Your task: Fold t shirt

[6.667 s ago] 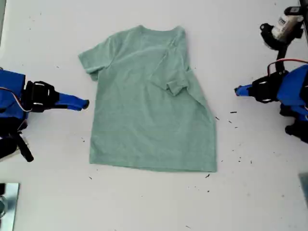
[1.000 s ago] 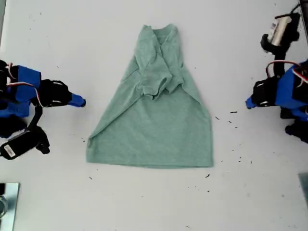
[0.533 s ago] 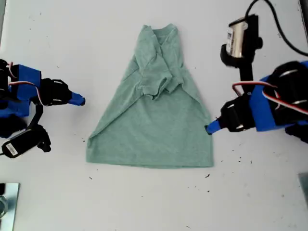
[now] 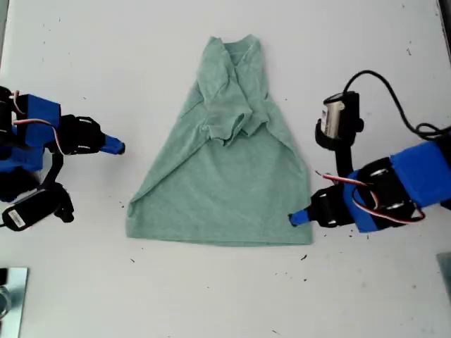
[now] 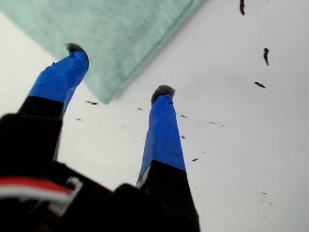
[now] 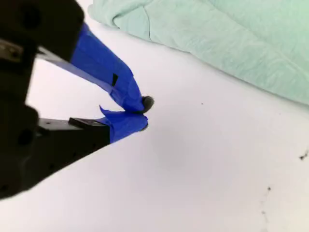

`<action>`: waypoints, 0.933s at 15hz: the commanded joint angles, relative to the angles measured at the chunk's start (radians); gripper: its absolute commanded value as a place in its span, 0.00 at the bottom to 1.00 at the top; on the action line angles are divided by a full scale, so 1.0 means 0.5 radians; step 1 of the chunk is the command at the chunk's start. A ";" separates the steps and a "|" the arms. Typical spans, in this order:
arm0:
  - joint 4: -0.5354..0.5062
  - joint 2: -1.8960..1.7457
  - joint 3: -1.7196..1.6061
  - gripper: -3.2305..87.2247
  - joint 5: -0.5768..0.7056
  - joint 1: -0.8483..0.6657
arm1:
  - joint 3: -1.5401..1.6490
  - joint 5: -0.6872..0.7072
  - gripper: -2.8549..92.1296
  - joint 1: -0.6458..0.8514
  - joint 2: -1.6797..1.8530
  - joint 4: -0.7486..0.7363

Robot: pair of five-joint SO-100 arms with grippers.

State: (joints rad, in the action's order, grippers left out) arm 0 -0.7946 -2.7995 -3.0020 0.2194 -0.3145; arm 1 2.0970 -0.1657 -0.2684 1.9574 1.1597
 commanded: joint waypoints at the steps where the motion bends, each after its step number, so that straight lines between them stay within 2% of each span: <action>1: 0.031 0.006 0.021 0.03 0.021 0.031 | 0.061 -0.156 0.32 -0.086 -0.190 -0.282; 2: 0.043 0.009 0.009 0.03 0.015 0.040 | 0.150 -0.190 0.31 -0.101 -0.276 -0.439; 3: 0.049 0.012 0.003 0.03 0.018 0.043 | 0.224 -0.221 0.21 -0.117 -0.402 -0.568; 4: 0.049 0.015 0.003 0.03 0.021 0.046 | 0.288 -0.261 0.07 -0.135 -0.476 -0.647; 5: 0.049 0.015 0.003 0.03 0.021 0.052 | 0.383 -0.218 0.05 -0.144 -0.377 -0.696; 6: 0.046 0.009 0.006 0.03 0.018 0.055 | 0.408 -0.175 0.04 -0.141 -0.126 -0.515; 7: 0.046 0.003 0.003 0.03 0.021 0.052 | 0.371 -0.138 0.04 -0.138 0.123 -0.215; 9: 0.046 -0.006 0.003 0.03 0.040 0.018 | 0.328 -0.040 0.02 -0.089 0.396 0.052; 12: 0.040 -0.021 0.006 0.03 0.049 0.009 | -0.417 0.141 0.01 0.012 0.433 0.856; 14: 0.034 -0.034 0.006 0.03 0.049 0.009 | -0.798 0.288 0.01 0.095 0.267 0.951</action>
State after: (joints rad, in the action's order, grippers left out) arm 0 -0.7839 -2.8041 -3.0097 0.2362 -0.3053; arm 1 1.8515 -0.0629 -0.2485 2.1215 1.5953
